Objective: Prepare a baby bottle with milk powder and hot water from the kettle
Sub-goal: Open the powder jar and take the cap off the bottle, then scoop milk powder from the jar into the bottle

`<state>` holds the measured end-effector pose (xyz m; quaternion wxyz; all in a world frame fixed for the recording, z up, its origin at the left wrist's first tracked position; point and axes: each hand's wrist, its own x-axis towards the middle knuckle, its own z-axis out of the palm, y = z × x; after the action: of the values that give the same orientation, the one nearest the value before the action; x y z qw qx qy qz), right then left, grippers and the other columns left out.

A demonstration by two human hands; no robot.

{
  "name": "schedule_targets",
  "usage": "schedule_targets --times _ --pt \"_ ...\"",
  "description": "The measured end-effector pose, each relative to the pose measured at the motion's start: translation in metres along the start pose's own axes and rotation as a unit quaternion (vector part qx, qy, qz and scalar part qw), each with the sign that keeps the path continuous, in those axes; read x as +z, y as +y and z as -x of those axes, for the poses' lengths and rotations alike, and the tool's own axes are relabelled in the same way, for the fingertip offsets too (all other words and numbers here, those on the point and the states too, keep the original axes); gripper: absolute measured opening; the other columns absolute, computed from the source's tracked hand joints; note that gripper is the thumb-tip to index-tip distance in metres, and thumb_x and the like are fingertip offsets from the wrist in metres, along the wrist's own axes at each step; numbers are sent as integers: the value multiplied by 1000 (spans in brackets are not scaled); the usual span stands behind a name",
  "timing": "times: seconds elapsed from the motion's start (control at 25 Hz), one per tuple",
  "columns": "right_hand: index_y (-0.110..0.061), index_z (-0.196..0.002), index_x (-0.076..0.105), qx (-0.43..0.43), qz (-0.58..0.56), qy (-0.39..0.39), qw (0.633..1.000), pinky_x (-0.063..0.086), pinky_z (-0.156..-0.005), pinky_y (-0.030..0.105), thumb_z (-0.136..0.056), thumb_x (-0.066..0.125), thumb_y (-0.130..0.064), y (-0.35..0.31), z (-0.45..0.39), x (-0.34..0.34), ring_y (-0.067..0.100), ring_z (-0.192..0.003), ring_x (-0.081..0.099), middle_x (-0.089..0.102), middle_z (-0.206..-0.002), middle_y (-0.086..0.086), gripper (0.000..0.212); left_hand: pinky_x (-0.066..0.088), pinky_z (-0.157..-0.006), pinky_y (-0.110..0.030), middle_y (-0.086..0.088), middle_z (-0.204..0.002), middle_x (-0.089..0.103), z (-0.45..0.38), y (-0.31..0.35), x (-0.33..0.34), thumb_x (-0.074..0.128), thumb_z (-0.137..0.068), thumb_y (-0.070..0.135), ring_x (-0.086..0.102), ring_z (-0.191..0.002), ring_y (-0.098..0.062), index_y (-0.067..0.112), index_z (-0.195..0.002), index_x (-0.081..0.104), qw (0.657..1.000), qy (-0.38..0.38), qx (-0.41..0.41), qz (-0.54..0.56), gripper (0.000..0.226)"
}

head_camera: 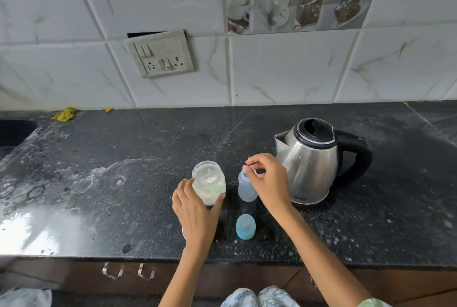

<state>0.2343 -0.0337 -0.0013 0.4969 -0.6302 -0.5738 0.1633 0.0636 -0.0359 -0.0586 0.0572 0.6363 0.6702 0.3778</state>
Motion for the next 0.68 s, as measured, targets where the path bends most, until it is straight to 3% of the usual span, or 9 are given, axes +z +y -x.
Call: schedule_targets --times 0.16,0.28,0.4,0.48,0.68 --pt "-19 -87 67 -8 -16 -25 1000 57 -68 39 -85 70 -18 3 -5 7 6 -84 65 66 -96 -6 4 25 -108 -46 -12 -139 47 -17 8 9 88 -55 46 38 -131 -33 5 -138 38 991 -39 -118 55 105" --pt "-19 -88 67 -13 -16 -39 999 57 -68 39 -86 69 -19 2 -9 7 5 -84 65 66 -96 -7 3 27 -107 -45 -5 -130 54 -27 8 13 87 -56 46 49 -122 -29 11 -132 44 990 -51 -112 72 95" --pt "-17 -91 67 -19 -18 -55 998 57 -69 39 -86 69 -19 1 -14 6 6 -83 65 66 -97 -6 5 38 -100 -50 3 -114 55 -32 9 10 91 -54 37 53 -108 -27 15 -120 45 984 -53 -104 132 83" --pt "-17 -95 68 -23 -19 -78 997 58 -71 38 -87 68 -19 0 -16 2 6 -85 66 67 -99 -7 8 40 -98 -50 9 -111 54 -33 9 5 92 -51 33 49 -105 -18 21 -117 45 986 -66 -70 137 82" --pt "-21 -101 72 -62 -10 -177 982 57 -74 32 -87 69 -15 -16 -23 -13 5 -88 68 73 -96 -13 15 41 -100 -53 15 -127 50 -37 8 -14 93 -50 30 46 -123 -17 22 -125 46 978 -129 77 148 90"
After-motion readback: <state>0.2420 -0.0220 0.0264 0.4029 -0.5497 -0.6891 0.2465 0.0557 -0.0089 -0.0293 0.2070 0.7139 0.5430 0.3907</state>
